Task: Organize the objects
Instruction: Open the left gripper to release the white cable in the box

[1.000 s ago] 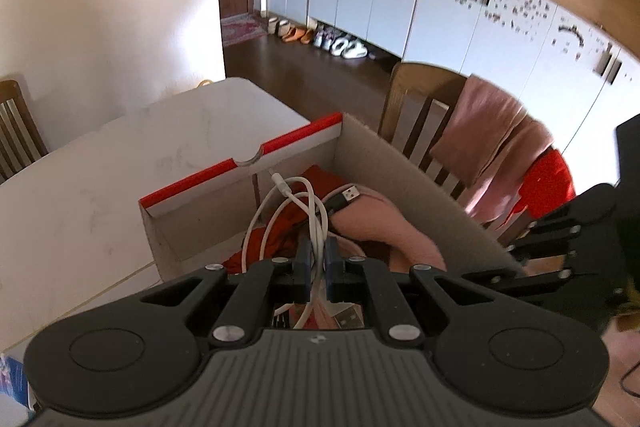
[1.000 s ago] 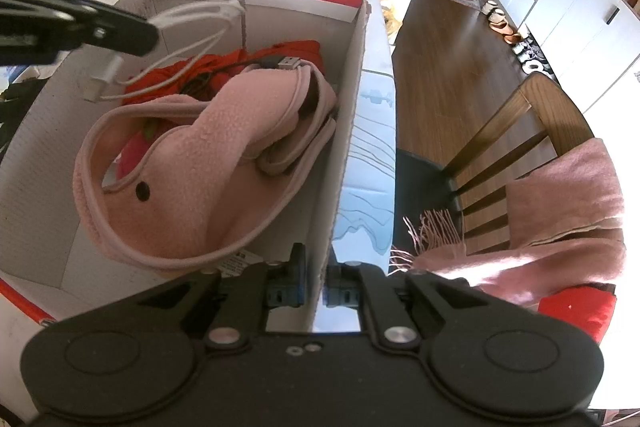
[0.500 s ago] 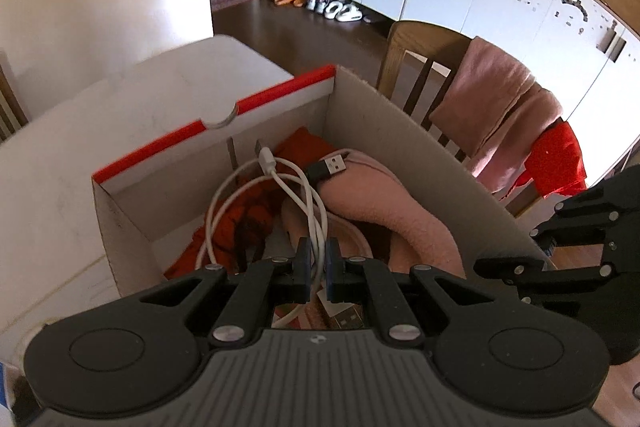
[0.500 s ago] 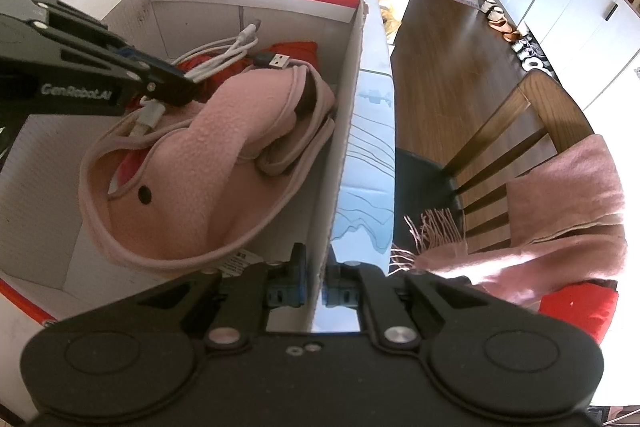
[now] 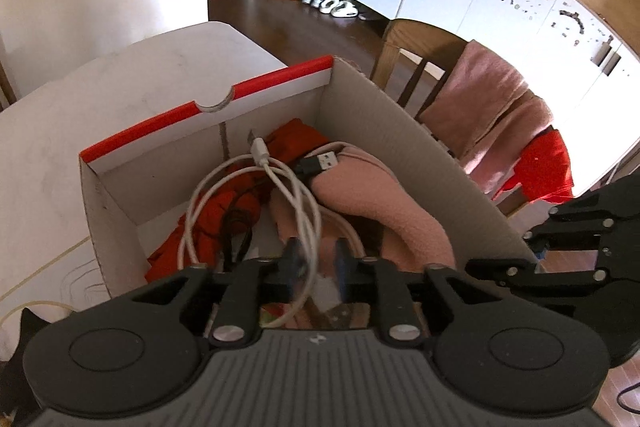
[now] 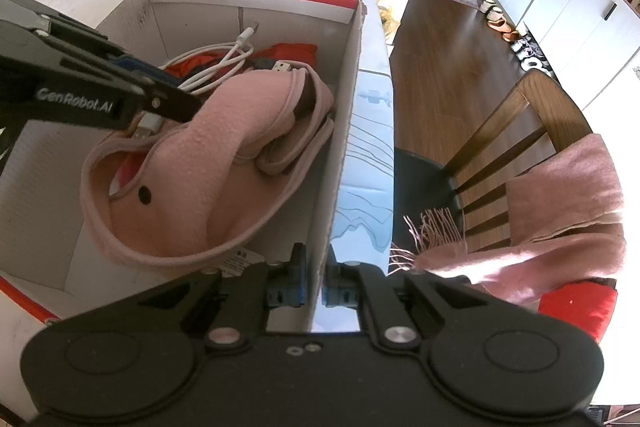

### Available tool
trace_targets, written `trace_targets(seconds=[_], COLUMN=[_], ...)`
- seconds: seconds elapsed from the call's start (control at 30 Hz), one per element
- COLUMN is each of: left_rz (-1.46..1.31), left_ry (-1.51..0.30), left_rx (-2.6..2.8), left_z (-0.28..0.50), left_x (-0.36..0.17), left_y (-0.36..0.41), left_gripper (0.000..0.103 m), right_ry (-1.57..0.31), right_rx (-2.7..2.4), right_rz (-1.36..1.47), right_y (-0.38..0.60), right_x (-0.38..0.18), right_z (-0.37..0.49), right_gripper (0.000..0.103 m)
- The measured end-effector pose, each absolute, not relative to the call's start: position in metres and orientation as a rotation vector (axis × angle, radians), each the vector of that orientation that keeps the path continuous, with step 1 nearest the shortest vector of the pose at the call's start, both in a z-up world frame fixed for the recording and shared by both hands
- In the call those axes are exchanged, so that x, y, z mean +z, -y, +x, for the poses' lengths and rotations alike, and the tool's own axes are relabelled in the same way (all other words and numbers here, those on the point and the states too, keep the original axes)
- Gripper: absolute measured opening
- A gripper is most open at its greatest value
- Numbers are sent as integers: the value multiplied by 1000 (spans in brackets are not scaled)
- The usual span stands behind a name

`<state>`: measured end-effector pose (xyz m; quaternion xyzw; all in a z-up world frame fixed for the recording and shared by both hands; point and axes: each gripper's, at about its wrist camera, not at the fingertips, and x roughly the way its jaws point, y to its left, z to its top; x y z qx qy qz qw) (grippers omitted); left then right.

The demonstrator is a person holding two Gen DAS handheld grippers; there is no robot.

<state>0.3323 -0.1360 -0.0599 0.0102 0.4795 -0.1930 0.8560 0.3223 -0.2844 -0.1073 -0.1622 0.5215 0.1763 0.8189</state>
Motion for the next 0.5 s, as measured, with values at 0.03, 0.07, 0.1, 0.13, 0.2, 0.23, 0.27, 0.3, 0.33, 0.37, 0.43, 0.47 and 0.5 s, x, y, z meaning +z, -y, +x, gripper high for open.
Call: trace_targets(seconds=[0.03, 0.07, 0.1, 0.13, 0.2, 0.23, 0.27, 0.3, 0.33, 0.37, 0.43, 0.47, 0.5], left_rz=[16, 12, 4, -3, -16, -19, -23, -29, -35, -38, -40, -46, -57], left_ry=[-1006, -1004, -1001, -999, -992, -990, -986, -981, -976, -969, -952, -945, -937], left_rx=[-410, -410, -413, -411, -409, -406, -402, -404, -409, -411, -415, -419, -425], left_z=[332, 331, 330, 329, 327, 326, 325, 324, 322, 320, 316, 314, 311], left_x=[-60, -59, -59, -58, -56, -55, -54, -52, -49, -46, -40, -37, -33], left_y=[136, 136, 135, 135, 134, 133, 133, 132, 131, 131, 129, 129, 127], left_gripper=[36, 40, 48, 49, 49, 50, 50, 50, 50, 50, 50, 50, 50], right_ry=[-1111, -1110, -1110, -1110, -1110, -1110, -1110, -1110, -1110, -1110, -1109, -1110, -1110], right_rx=[375, 374, 374, 373, 373, 373, 373, 373, 373, 373, 373, 373, 373], right_rz=[-346, -346, -346, -346, -347, -348, -347, -347, -346, -347, -347, -346, -345], right_y=[285, 285, 285, 285, 284, 285, 285, 285, 285, 285, 285, 285, 285], right_x=[-106, -106, -105, -105, -105, -105, -105, -105, -105, -105, -105, -105, -105], right_z=[321, 321, 320, 320, 320, 320, 320, 320, 320, 320, 319, 319, 319], right_gripper=[6, 6, 6, 6, 6, 6, 6, 6, 6, 6, 6, 6, 6])
